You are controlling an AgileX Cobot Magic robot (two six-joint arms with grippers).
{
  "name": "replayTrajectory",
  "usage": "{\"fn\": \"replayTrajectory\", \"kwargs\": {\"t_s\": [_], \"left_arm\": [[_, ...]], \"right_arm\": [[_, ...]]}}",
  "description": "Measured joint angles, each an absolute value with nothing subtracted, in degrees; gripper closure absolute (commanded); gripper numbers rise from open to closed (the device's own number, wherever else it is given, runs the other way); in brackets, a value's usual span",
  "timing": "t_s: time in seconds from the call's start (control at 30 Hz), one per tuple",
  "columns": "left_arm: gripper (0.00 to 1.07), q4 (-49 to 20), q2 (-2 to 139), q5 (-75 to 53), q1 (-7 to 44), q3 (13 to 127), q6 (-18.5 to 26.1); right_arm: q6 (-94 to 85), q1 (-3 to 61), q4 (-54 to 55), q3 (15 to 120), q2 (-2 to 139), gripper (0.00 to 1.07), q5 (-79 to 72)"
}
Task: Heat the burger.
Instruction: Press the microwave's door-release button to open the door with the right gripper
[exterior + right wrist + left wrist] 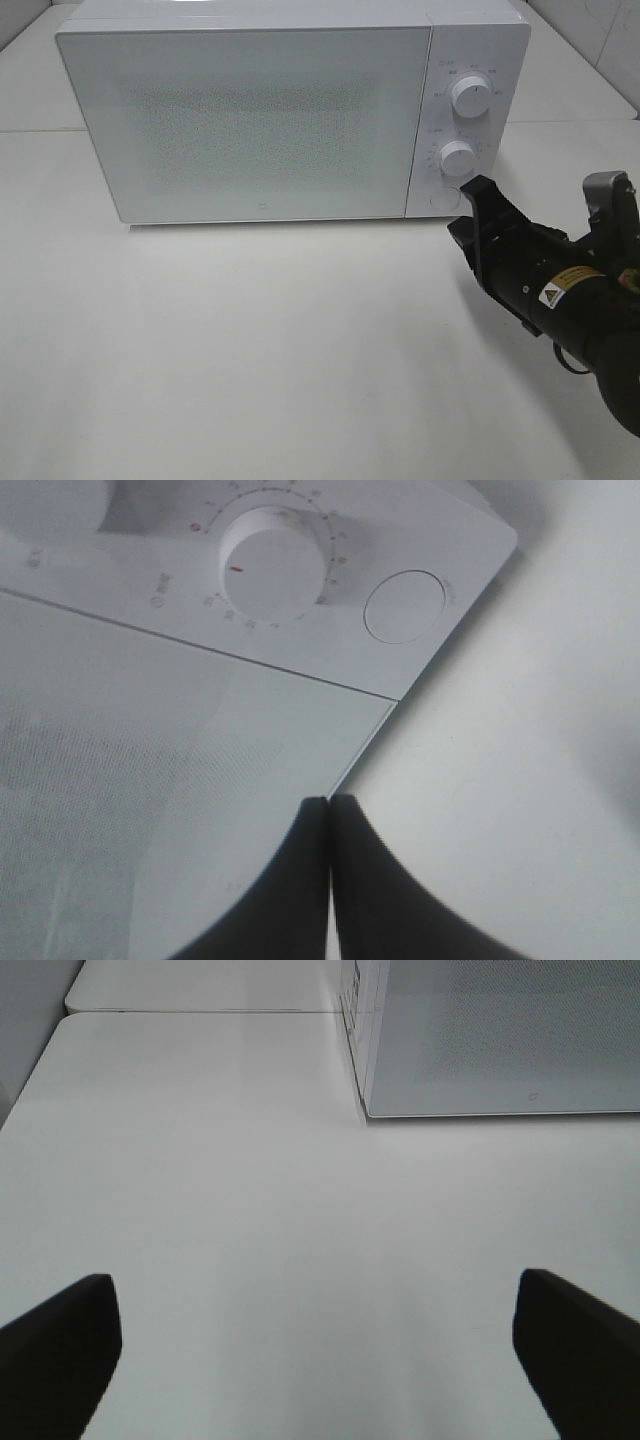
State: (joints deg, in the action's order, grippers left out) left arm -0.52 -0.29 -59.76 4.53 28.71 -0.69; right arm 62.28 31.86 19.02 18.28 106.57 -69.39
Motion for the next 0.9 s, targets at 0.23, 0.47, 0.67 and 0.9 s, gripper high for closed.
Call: {"fn": "replayTrajectory", "kwargs": {"t_s": [0.23, 0.47, 0.67, 0.9], "left_arm": [[0.06, -0.5, -0.3, -59.8, 4.5, 28.7, -0.7], [0.06, -0.5, -0.3, -59.8, 4.5, 28.7, -0.7], [0.06, -0.5, -0.3, -59.8, 4.5, 28.7, -0.7], [0.06, -0.5, -0.3, -59.8, 4.5, 28.7, -0.7]], "right_arm": [[71.5, 31.9, 22.6, 24.4, 112.0, 1.07, -67.4], [73.6, 31.9, 29.2, 28.7, 114.1, 1.07, -62.2], [75.5, 31.2, 29.7, 33.6, 114.5, 1.07, -55.0], [75.5, 27.7, 29.0, 36.8, 114.5, 1.07, -51.4]]}}
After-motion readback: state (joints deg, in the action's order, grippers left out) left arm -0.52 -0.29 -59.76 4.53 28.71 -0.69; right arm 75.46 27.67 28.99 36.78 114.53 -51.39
